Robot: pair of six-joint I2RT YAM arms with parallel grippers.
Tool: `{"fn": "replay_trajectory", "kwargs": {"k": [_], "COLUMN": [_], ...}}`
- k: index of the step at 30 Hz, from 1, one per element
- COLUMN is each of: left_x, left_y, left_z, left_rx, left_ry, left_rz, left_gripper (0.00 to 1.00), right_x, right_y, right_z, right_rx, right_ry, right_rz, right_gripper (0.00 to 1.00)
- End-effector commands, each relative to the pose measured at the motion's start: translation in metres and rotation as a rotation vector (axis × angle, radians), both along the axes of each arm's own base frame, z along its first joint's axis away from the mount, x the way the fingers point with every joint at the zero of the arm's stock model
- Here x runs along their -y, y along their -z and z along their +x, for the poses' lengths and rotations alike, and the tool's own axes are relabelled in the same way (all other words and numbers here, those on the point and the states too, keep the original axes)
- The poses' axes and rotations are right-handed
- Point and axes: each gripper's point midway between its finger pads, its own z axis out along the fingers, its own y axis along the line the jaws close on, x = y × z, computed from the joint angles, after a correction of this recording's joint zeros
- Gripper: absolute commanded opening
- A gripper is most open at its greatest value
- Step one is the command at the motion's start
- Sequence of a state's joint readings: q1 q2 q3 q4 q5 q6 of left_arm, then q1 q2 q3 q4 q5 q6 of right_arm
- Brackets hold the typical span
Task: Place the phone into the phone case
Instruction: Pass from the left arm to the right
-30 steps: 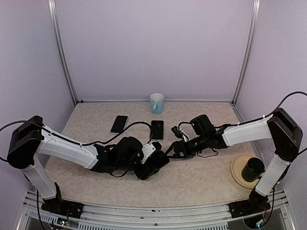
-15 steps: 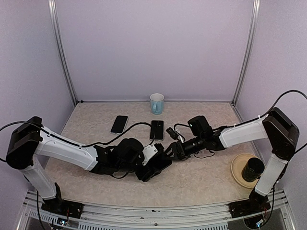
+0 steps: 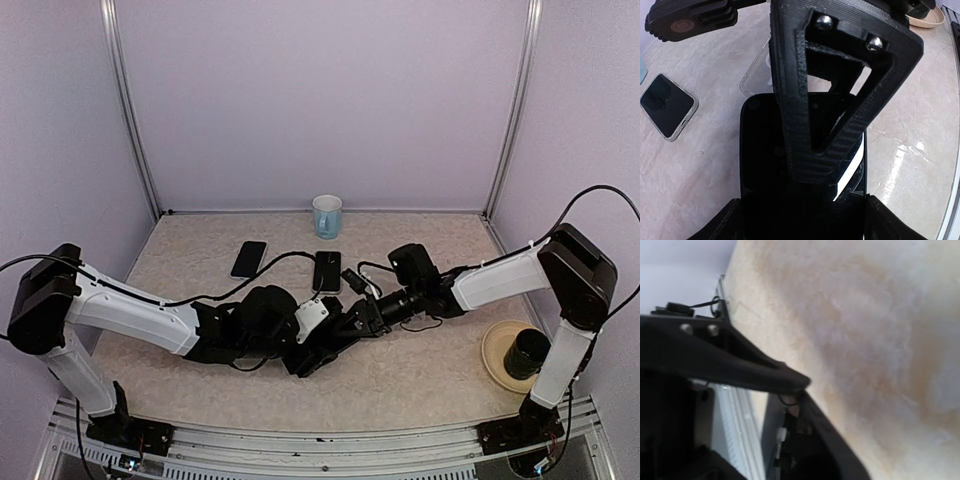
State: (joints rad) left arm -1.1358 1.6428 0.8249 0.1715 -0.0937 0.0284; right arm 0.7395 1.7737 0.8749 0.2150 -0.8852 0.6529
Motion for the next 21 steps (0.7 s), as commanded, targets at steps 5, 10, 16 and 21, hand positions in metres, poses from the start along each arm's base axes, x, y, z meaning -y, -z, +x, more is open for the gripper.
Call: {"fn": "replay_trajectory", "kwargs": {"k": [5, 10, 16, 21], "left_x": [0.014, 0.013, 0.009, 0.002], "left_y": [-0.036, -0.037, -0.038, -0.043], "left_z": [0.003, 0.003, 0.005, 0.01], "left_rx": [0.06, 0.065, 0.074, 0.084], "left_ry": [0.015, 0.01, -0.011, -0.057], "left_rz": [-0.089, -0.086, -0.084, -0.087], "left_gripper": [0.39, 0.39, 0.49, 0.75], "right_x": [-0.009, -0.008, -0.007, -0.005], "right_y": [-0.011, -0.009, -0.011, -0.021], "right_z": [-0.007, -0.009, -0.011, -0.007], "right_rx": [-0.01, -0.019, -0.026, 0.007], "right_ry": [-0.054, -0.061, -0.064, -0.046], "right_rz": [0.063, 0.064, 0.07, 0.079], "right_gripper": [0.24, 0.08, 0.0, 0.0]}}
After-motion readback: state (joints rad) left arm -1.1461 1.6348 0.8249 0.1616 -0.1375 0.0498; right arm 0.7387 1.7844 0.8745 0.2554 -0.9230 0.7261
